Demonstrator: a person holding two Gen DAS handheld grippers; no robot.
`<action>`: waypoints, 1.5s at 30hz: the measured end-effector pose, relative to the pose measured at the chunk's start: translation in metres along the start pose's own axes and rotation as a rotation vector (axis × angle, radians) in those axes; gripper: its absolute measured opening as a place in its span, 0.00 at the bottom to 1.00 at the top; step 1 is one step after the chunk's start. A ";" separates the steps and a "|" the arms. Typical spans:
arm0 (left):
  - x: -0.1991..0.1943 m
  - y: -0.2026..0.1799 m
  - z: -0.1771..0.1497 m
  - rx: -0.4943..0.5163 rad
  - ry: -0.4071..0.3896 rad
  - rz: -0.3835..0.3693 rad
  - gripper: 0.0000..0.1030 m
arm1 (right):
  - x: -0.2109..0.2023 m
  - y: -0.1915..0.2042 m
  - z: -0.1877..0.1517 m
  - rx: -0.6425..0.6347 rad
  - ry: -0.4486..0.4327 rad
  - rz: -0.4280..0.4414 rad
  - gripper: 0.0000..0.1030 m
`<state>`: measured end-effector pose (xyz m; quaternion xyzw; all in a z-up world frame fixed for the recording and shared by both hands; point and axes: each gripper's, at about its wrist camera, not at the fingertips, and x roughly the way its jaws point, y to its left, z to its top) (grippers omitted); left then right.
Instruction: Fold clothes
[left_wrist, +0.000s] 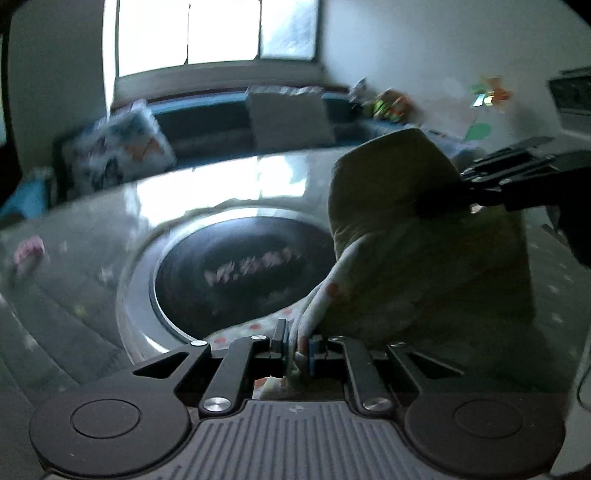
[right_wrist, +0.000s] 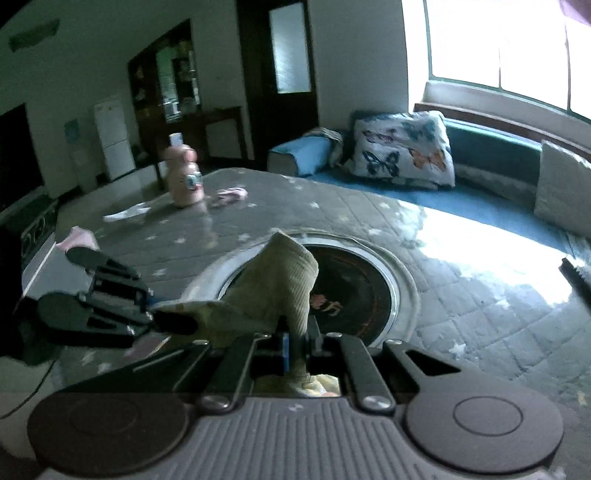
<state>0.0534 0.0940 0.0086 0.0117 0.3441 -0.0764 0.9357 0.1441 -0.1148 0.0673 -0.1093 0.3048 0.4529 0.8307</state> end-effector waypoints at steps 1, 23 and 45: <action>0.011 0.005 0.000 -0.018 0.016 0.007 0.12 | 0.010 -0.003 -0.003 0.011 -0.001 -0.014 0.11; 0.022 0.022 0.004 -0.147 0.008 0.207 0.29 | -0.004 -0.064 -0.106 0.365 -0.037 -0.273 0.18; 0.076 -0.033 0.036 -0.077 0.045 0.034 0.31 | 0.067 -0.037 -0.063 0.267 0.045 -0.166 0.17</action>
